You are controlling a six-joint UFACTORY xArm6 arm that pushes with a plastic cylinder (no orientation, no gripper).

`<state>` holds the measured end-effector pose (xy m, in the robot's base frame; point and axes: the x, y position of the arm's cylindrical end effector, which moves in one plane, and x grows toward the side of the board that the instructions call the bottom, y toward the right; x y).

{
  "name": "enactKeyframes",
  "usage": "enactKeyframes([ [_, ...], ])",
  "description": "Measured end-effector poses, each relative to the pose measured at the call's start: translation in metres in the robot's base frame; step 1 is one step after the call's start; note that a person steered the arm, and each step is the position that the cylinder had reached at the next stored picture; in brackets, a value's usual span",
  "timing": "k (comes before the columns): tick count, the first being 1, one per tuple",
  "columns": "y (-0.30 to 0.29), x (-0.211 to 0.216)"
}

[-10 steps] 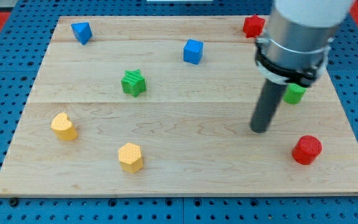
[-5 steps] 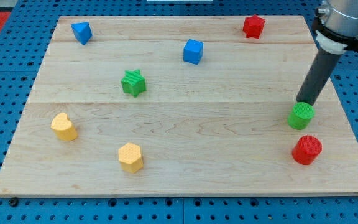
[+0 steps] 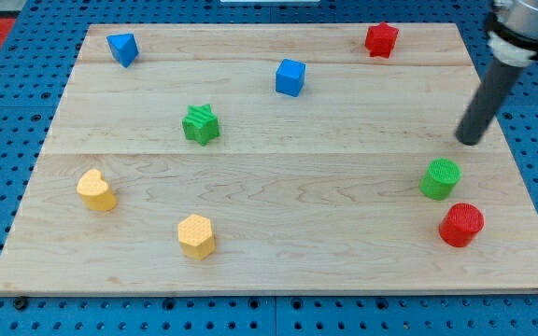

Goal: Move the green circle top left to the red circle

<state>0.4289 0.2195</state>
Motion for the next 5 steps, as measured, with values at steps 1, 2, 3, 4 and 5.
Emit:
enactKeyframes([
  [1, -0.007, 0.041],
  [2, 0.000, 0.038],
  [3, 0.068, -0.035],
  [4, 0.120, -0.108],
  [5, 0.106, -0.196],
])
